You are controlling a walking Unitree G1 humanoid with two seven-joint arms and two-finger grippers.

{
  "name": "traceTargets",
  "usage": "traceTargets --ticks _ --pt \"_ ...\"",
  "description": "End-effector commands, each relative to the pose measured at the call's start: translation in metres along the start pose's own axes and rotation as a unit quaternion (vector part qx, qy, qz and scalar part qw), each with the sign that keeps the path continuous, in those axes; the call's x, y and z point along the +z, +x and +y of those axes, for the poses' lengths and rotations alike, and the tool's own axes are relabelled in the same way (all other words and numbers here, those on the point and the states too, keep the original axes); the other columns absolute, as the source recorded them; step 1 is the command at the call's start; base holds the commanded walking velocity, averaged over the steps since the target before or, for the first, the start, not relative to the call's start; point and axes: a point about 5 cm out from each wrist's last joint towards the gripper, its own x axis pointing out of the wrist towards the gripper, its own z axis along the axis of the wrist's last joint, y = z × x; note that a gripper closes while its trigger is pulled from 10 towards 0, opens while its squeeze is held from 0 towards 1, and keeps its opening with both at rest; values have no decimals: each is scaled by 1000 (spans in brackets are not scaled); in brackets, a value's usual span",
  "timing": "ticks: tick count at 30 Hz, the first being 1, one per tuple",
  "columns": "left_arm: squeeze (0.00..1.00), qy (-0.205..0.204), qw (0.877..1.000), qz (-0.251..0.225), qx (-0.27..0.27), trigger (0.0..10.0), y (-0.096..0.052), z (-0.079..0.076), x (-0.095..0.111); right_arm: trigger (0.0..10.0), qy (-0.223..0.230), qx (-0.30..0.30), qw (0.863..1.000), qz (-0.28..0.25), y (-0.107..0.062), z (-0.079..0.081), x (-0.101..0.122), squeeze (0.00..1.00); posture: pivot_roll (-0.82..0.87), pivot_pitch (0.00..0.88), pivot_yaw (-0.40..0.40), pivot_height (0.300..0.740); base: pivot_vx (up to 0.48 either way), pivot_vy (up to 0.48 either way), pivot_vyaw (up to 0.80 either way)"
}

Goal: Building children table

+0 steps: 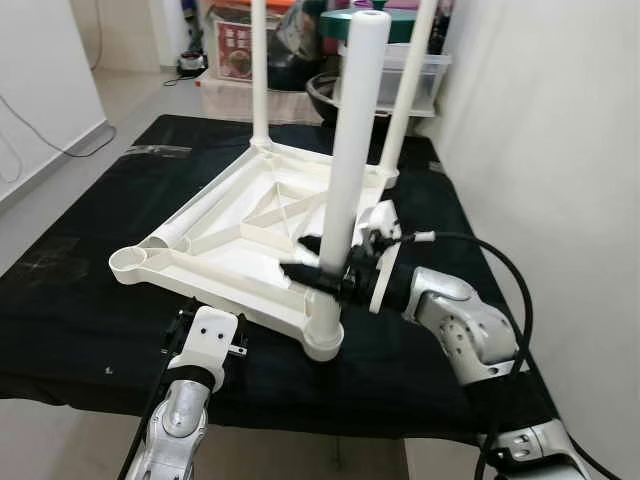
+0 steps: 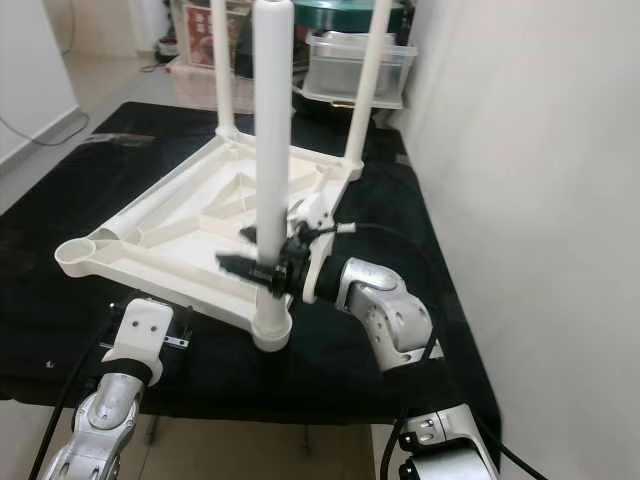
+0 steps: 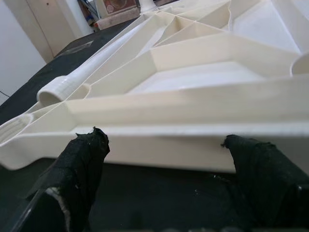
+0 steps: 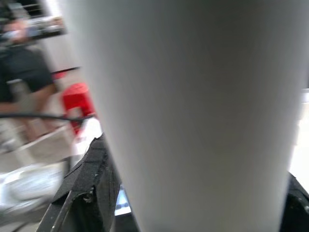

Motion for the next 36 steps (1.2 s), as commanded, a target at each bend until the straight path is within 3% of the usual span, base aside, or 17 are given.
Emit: traceTargets --ticks 1,2,4,7,8,9,10,12,17,18,19,23,24,26,27,31,36 --pt "0 4 1000 7 -1 10000 -1 -1 -4 2863 16 44 999 18 6 10 -9 0 63 0 -109 740 0 0 0" --pt "0 4 1000 7 1 10000 -1 -1 -4 0 13 -14 999 37 10 2 -20 0 72 0 -115 740 0 0 0" --pt "0 4 1000 8 2 10000 -2 0 -4 0 3 -100 994 53 14 -10 -30 0 70 0 -113 740 0 0 0" --pt "0 3 1000 9 4 10000 -3 0 -5 0 22 -341 938 53 5 -48 -41 0 58 0 -108 740 0 0 0" --pt "0 3 1000 10 2 10000 -4 -1 -6 0 100 -609 783 75 -51 -77 -63 0 59 0 -107 740 0 0 0" --pt "0 3 1000 10 2 10000 -4 -1 -6 0 100 -609 783 75 -51 -77 -63 0 59 0 -107 740 0 0 0" --pt "0 3 1000 9 0 10000 -4 -3 -5 0 112 -671 729 81 -76 -77 -72 0 59 0 -103 740 0 0 0" --pt "0 2 1000 9 -1 10000 -5 -3 -5 0 108 -694 708 78 -90 -71 -75 0 50 0 -95 740 0 0 0" --pt "0 2 1000 9 -3 10000 -6 -3 -6 0 119 -666 732 77 -91 -55 -75 0 30 0 -86 740 0 0 0" --pt "0 1 1000 9 -5 10000 -6 -4 -6 10000 122 -624 769 68 -79 -48 -69 0 27 0 -83 740 0 0 0" --pt "0 1 1000 9 -7 10000 -6 -4 -6 10000 124 -572 809 53 -65 -42 -63 0 22 0 -77 740 0 0 0" --pt "0 1 1000 9 -9 10000 -6 -5 -6 10000 117 -527 842 11 -51 -38 -52 0 23 0 -75 740 0 0 0" --pt "0 1 1000 9 -10 10000 -5 -5 -6 10000 108 -473 874 -22 -37 -35 -41 1000 27 0 -76 740 0 0 0" --pt "0 1 1000 8 -10 10000 -4 -5 -5 10000 103 -412 905 -34 -23 -34 -31 1000 35 0 -83 740 0 0 0" --pt "0 1 1000 7 -10 10000 -4 -4 -5 10000 97 -355 929 -44 -12 -33 -21 4 37 0 -85 740 0 0 0" --pt "0 1 1000 5 -8 10000 -2 -3 -4 10000 62 -142 985 -72 1 -18 7 0 42 0 -88 740 0 0 0" --pt "0 2 1000 2 -11 10000 -2 -5 -3 10000 73 -47 995 -42 7 -10 -6 0 48 0 -96 740 0 0 0"
